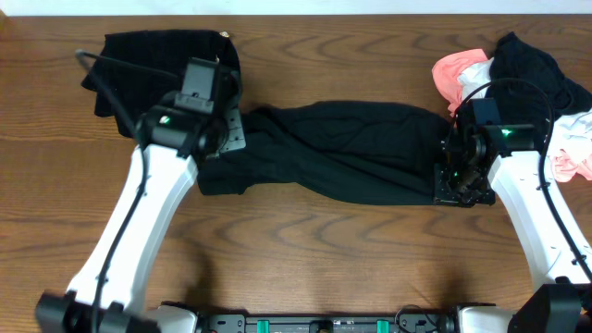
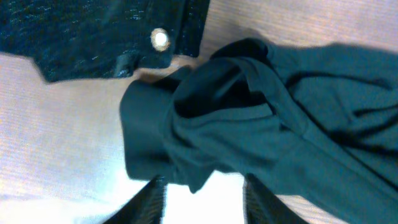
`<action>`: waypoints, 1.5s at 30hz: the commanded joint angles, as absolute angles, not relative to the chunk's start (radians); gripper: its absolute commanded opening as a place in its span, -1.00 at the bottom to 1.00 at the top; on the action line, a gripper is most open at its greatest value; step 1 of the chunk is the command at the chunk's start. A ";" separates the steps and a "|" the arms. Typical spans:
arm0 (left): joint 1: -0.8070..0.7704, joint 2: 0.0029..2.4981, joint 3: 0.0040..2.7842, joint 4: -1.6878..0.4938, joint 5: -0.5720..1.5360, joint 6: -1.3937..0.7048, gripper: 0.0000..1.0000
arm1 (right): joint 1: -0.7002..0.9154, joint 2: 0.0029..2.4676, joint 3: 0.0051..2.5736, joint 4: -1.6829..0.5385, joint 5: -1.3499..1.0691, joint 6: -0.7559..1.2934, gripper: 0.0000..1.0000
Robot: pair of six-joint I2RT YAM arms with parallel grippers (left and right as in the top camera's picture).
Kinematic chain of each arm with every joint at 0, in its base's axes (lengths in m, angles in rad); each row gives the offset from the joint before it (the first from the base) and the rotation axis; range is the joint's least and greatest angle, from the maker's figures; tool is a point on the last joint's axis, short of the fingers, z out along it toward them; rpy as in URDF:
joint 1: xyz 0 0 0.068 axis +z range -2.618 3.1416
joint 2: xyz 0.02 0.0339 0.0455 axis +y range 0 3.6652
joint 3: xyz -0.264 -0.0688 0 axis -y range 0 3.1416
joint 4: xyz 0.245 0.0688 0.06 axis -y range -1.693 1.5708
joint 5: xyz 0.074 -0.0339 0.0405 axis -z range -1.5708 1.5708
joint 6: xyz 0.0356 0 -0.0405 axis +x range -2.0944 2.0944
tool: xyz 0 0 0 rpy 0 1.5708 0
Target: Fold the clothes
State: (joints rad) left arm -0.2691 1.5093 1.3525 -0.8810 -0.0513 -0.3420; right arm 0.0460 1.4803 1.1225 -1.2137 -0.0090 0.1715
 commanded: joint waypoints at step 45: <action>-0.180 1.799 1.329 -0.747 0.020 -0.535 -0.01 | 0.040 1.478 1.118 -1.188 0.007 0.148 -0.97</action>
State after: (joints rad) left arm -0.1810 1.7844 1.3460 -0.7403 0.0200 -0.5095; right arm 0.0460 1.4803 1.1221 -1.1892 -0.0063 0.1635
